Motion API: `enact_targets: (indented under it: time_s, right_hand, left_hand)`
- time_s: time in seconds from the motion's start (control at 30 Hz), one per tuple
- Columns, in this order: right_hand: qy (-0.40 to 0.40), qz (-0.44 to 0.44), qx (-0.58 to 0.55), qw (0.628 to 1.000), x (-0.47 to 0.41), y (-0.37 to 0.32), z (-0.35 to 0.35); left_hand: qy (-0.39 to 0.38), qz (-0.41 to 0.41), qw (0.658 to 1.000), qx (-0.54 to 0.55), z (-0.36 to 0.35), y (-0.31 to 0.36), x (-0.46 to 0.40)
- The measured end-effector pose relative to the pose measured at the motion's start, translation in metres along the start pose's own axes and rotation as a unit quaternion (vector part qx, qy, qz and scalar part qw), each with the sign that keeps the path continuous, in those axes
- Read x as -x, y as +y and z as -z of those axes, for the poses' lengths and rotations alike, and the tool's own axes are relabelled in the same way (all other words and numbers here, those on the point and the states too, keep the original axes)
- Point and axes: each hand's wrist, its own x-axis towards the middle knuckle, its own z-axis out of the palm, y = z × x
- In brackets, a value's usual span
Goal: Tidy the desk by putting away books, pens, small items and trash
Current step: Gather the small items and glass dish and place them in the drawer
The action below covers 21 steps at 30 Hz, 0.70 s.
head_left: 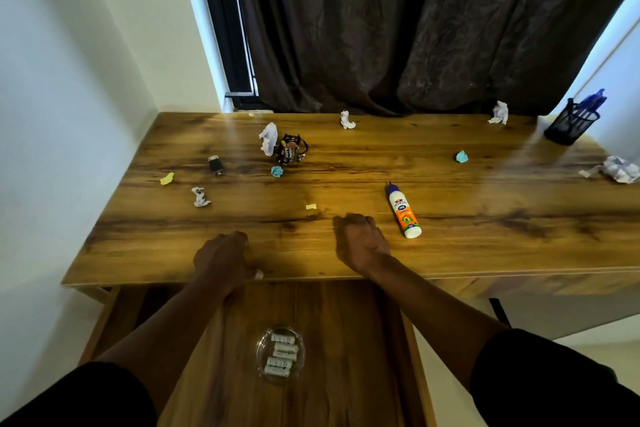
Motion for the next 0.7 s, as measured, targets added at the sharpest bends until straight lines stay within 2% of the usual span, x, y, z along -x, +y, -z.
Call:
enact_targets:
  time_s: [0.17,0.37,0.43,0.53,0.63,0.7]
  right_hand:
    - [0.003,0.006,-0.012,1.0,-0.002,0.004,0.004]
    - [0.022,0.025,-0.016,0.999,-0.008,-0.002,0.016]
    - [0.044,0.016,-0.076,0.996,-0.015,-0.01,0.021]
    - [0.07,-0.018,-0.243,0.967,-0.03,-0.031,0.031]
    - [0.03,-0.069,-0.384,0.92,-0.049,-0.055,0.044]
    - [0.002,-0.062,-0.404,0.913,-0.063,-0.068,0.045]
  left_hand:
    - [0.013,-0.006,1.0,-0.005,-0.002,0.0,0.003]
    - [-0.021,-0.037,0.998,-0.046,0.015,0.0,-0.013]
    - [0.01,-0.031,0.998,-0.053,0.026,-0.001,-0.027]
    - [0.074,-0.009,0.997,-0.03,0.043,-0.007,-0.054]
    - [0.118,-0.005,0.993,0.009,0.057,-0.022,-0.088]
    - [0.133,-0.014,0.991,0.01,0.064,-0.034,-0.114]
